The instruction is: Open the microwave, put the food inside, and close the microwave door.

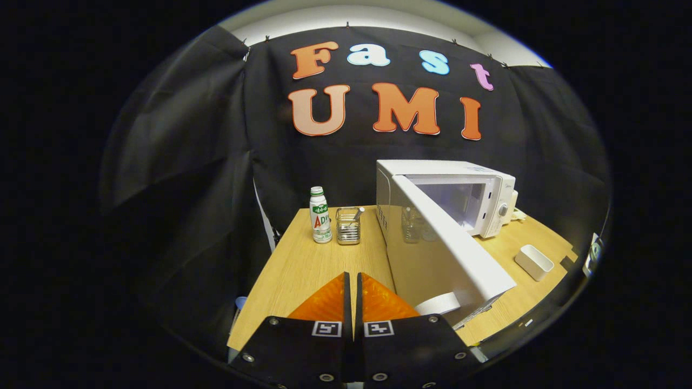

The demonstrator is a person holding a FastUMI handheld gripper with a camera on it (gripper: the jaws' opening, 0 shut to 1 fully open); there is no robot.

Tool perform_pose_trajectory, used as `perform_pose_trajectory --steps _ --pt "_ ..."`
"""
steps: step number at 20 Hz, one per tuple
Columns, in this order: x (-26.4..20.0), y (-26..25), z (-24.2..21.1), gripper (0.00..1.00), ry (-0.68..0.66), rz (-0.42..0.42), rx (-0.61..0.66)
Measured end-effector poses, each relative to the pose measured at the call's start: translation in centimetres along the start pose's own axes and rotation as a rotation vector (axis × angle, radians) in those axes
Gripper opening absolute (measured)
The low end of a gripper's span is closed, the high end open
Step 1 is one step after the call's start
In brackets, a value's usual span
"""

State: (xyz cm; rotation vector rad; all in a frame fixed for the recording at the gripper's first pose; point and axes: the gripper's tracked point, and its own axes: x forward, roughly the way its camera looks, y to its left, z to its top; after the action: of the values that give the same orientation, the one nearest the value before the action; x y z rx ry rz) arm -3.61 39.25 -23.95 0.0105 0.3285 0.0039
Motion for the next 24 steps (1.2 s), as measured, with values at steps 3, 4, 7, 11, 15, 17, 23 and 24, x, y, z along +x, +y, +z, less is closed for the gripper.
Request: perform_pose_trajectory --steps 3,4,7,11,15,17,23,24 --pt "0.5 -1.7 -1.7 0.01 0.05 -0.01 0.017" --pt "0.2 -2.1 -1.5 0.01 0.053 -0.01 0.014" --pt "0.7 -5.1 -1.9 0.01 0.054 -0.031 -0.002" --pt "1.0 -10.4 -2.9 0.0 0.09 -0.083 0.041" --pt "3.0 -16.5 -2.8 0.01 0.089 -0.147 0.056" --pt "4.2 -19.4 -2.2 0.01 0.082 -0.173 0.075" --pt "8.2 -26.8 0.4 0.01 0.035 -0.226 0.06" --pt "9.2 -27.7 0.7 0.01 0.03 -0.23 0.056"
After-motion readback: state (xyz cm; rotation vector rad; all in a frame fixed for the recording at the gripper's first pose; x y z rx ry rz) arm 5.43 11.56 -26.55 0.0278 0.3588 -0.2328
